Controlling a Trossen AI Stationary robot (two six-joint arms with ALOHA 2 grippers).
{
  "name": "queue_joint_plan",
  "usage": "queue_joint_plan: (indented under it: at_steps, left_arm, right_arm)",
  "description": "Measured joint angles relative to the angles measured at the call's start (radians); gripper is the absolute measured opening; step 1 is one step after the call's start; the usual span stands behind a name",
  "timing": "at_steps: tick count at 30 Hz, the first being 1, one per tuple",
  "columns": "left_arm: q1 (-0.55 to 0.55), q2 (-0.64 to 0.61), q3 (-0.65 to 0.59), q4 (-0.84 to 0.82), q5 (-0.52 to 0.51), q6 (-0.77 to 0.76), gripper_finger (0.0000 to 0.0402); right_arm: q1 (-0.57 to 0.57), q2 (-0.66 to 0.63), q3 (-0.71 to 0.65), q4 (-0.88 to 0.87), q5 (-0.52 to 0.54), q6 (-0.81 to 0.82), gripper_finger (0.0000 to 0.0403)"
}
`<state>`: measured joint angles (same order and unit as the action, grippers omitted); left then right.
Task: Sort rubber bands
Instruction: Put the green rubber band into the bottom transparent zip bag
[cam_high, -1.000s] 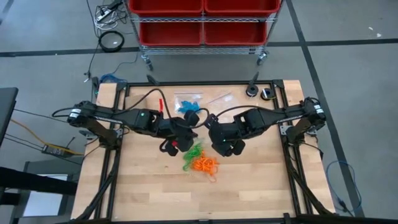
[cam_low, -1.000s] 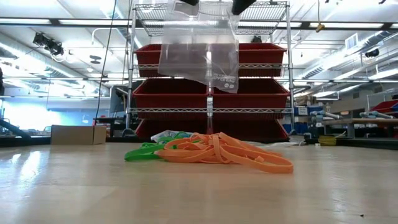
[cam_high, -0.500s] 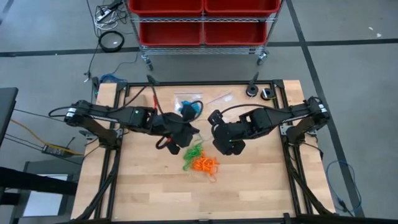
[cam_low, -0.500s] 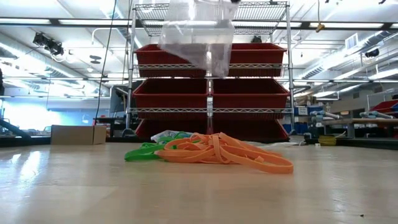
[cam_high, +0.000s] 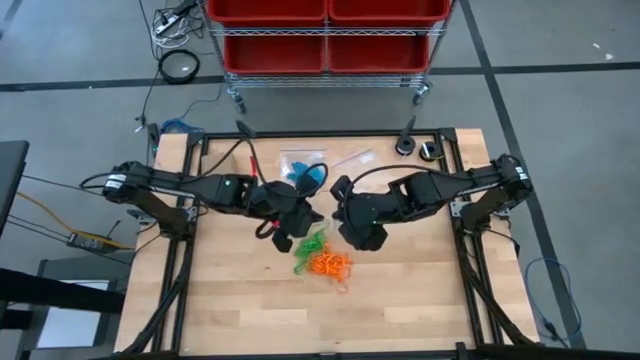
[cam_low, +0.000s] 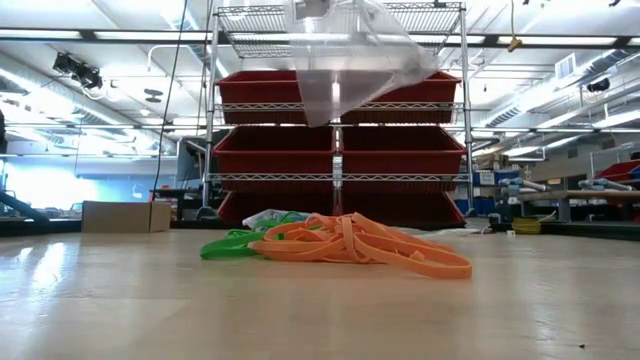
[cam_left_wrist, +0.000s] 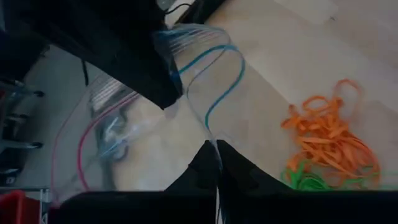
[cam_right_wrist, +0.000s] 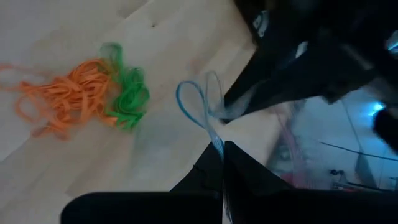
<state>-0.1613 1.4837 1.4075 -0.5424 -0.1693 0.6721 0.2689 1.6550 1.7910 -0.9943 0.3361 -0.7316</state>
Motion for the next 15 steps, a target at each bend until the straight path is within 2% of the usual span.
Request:
queue_joint_plan:
  at_steps: [4,11,15]
  left_arm:
    - [-0.005,-0.002,0.010,-0.011,0.005,-0.003,0.0064]
    - [-0.004,-0.001,0.021,-0.065,0.007,-0.088,0.0211]
    - [-0.009,-0.035,0.023,-0.038,0.006,-0.129,0.0290]
  right_arm:
    - [-0.010,0.007,-0.001,-0.026,-0.050,0.021,0.0000]
    - [-0.013,0.015,-0.001,-0.037,-0.051,0.023,0.0000]
    - [-0.024,0.016,-0.001,-0.050,-0.051,0.025,0.0000]
